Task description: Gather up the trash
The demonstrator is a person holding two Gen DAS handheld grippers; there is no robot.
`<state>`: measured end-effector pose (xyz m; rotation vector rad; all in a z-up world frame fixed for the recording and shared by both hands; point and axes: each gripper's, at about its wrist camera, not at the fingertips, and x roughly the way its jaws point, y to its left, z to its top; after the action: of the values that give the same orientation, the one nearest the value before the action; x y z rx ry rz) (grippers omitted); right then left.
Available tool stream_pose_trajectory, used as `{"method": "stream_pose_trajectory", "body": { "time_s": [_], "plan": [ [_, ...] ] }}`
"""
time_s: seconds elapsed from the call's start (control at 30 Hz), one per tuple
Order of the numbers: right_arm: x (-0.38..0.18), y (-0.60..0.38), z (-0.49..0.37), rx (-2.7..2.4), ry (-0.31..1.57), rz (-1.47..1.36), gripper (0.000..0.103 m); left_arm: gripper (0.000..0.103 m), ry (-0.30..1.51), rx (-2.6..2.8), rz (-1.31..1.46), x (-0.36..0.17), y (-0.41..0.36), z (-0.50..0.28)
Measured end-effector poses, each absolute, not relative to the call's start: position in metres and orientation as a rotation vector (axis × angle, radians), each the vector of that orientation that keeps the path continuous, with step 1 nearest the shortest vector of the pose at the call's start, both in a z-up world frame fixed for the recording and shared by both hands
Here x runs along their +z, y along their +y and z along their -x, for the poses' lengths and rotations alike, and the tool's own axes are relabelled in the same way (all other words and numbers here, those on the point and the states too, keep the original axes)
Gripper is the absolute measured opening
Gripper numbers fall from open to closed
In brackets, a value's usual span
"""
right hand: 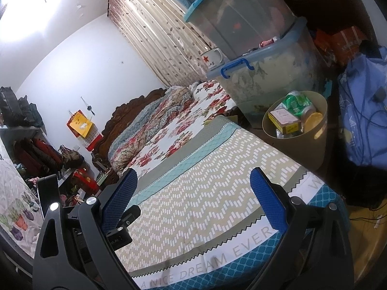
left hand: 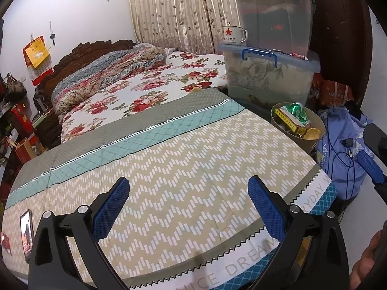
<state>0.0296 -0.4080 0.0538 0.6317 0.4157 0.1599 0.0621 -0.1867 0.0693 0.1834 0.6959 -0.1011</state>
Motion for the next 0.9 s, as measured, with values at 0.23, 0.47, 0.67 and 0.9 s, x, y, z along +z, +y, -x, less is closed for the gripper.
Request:
{"method": "stream_pose_trajectory", "body": {
  "time_s": [0.23, 0.47, 0.67, 0.9],
  "plan": [
    [0.0532, -0.4081, -0.0304, 0.159, 0.417, -0.633, 0.093, 0.094, 0.692, -0.11, -0.185, 0.0705, -0.1875, -0.0614],
    [0.0505, -0.4086, -0.0305, 0.161, 0.421, -0.636, 0.093, 0.094, 0.702, -0.132, -0.159, 0.0722, -0.1856, -0.0625],
    [0.0486, -0.408, -0.0313, 0.165, 0.425, -0.635, 0.093, 0.094, 0.706, -0.132, -0.155, 0.0705, -0.1843, -0.0625],
    [0.0481, -0.406, -0.0305, 0.166, 0.427, -0.634, 0.093, 0.094, 0.72, -0.126, -0.152, 0.0668, -0.1831, -0.0645]
  ]
}}
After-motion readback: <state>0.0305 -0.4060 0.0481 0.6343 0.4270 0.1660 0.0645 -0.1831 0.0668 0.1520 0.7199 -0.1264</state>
